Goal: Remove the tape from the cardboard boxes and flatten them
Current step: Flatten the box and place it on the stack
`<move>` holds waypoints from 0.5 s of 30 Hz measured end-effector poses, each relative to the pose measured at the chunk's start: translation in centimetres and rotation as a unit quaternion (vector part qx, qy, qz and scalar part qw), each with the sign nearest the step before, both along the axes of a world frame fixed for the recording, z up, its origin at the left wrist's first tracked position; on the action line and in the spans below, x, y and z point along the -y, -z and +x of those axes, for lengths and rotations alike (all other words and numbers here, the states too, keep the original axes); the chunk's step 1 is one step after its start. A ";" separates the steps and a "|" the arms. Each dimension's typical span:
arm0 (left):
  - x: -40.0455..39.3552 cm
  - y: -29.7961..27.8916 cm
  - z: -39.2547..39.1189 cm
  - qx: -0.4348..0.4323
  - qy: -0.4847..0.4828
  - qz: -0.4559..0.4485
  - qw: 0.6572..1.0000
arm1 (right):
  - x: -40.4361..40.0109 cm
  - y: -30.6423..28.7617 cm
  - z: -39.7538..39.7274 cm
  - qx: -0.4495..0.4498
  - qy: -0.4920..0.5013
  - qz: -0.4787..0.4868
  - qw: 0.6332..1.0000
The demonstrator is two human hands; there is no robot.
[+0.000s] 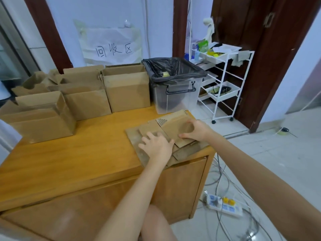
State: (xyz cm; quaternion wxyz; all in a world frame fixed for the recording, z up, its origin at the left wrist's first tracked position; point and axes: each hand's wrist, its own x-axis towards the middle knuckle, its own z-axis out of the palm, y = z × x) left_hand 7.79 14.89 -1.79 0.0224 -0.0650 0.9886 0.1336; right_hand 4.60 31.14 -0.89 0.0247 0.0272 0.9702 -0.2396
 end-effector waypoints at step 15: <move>-0.8 1.6 -2.0 0.016 0.047 -0.024 0.998 | -1.1 3.3 0.1 0.014 0.058 0.136 0.989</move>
